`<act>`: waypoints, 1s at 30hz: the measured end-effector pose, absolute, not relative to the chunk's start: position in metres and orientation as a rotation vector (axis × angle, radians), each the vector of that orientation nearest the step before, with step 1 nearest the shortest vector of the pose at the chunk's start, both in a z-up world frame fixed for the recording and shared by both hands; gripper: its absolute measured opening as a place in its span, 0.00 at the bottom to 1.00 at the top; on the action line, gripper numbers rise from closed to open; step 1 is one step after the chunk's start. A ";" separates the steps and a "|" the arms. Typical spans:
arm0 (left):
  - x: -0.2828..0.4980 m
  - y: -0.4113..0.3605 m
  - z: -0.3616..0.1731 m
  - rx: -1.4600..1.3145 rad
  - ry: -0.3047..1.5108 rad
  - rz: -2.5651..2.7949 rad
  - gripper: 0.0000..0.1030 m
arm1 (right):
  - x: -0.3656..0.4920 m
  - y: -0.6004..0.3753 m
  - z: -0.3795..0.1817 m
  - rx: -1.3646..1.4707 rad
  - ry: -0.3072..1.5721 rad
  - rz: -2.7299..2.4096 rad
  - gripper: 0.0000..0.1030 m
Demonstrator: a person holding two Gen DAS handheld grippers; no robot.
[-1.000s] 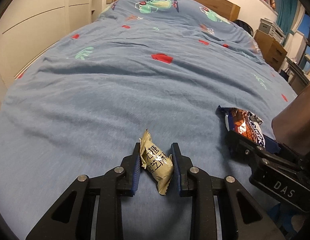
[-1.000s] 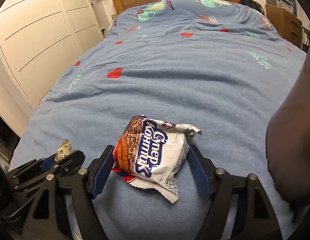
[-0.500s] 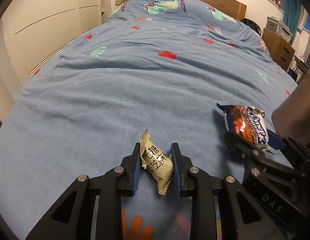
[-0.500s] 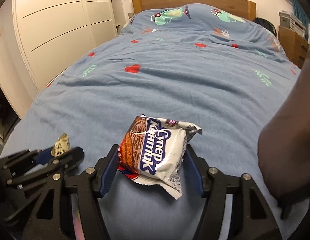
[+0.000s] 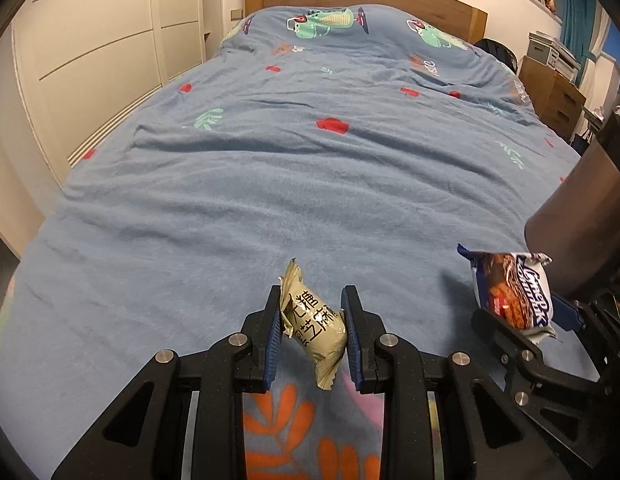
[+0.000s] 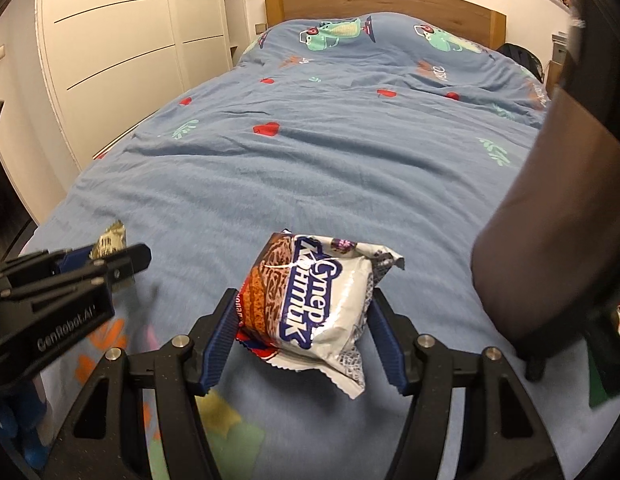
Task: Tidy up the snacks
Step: 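Lift and carry the gold candy and wafer packet with both tools toward the tray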
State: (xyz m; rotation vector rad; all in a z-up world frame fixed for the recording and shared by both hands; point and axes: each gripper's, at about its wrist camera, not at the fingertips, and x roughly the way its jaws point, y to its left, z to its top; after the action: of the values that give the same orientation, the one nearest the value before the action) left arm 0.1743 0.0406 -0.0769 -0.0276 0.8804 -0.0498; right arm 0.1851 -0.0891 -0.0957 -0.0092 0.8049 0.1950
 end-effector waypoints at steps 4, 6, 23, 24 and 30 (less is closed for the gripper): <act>0.161 0.039 -0.064 -0.016 0.872 -0.051 0.23 | 0.168 -0.093 -0.087 -0.006 0.810 0.193 1.00; 0.153 0.037 -0.059 -0.008 0.869 -0.052 0.23 | 0.158 -0.095 -0.082 -0.009 0.812 0.199 1.00; 0.086 -0.013 -0.032 0.088 0.887 -0.118 0.23 | 0.078 -0.135 -0.062 -0.004 0.852 0.204 1.00; 0.081 -0.020 -0.032 0.095 0.893 -0.130 0.23 | 0.074 -0.140 -0.063 -0.002 0.856 0.201 1.00; 0.061 -0.058 -0.029 0.130 0.913 -0.200 0.23 | 0.046 -0.175 -0.062 0.017 0.871 0.168 1.00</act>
State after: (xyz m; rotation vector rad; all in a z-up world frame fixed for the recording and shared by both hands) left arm 0.0605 -0.0579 -0.0288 0.1301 0.9131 -0.2000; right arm 0.0460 -0.1749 -0.0620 0.0167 0.8714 0.1683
